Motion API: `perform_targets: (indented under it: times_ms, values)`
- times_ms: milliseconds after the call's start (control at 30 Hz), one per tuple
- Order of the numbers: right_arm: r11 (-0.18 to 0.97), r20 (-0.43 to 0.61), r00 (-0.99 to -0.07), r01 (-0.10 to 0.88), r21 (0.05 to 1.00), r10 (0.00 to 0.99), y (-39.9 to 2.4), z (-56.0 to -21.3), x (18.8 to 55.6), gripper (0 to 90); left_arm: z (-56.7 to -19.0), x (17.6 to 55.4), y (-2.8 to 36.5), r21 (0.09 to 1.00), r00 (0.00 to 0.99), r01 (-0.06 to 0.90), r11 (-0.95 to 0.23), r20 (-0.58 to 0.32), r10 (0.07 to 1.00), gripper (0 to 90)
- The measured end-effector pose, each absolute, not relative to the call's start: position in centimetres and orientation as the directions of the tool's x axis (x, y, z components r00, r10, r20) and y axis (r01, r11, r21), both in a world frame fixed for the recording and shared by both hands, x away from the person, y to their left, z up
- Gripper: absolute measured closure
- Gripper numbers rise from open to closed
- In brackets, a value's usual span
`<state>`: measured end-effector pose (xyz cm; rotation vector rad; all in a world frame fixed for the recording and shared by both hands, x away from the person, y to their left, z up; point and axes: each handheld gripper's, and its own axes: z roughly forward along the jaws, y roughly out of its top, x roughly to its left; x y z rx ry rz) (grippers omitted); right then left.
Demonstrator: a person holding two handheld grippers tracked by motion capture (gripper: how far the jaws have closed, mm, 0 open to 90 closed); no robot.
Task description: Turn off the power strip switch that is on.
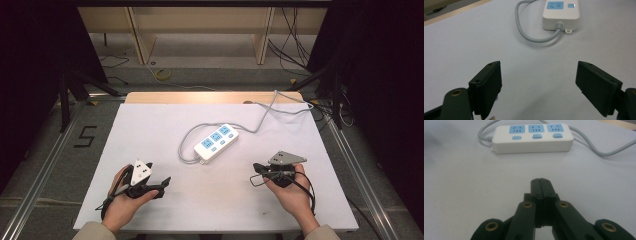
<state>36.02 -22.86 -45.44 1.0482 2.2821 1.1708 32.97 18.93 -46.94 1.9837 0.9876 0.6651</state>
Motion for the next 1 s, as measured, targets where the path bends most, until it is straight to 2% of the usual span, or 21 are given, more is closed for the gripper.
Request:
perform_targets:
  times_ms: [1000]
  values:
    - [0.425, -0.022, -0.670, 0.445, 0.788, 0.742, -20.7, -44.3, 38.1, 90.0, -47.0, 33.0, 19.0, 0.833, 0.557, 0.405, -0.377, 0.102, 0.824, 21.1]
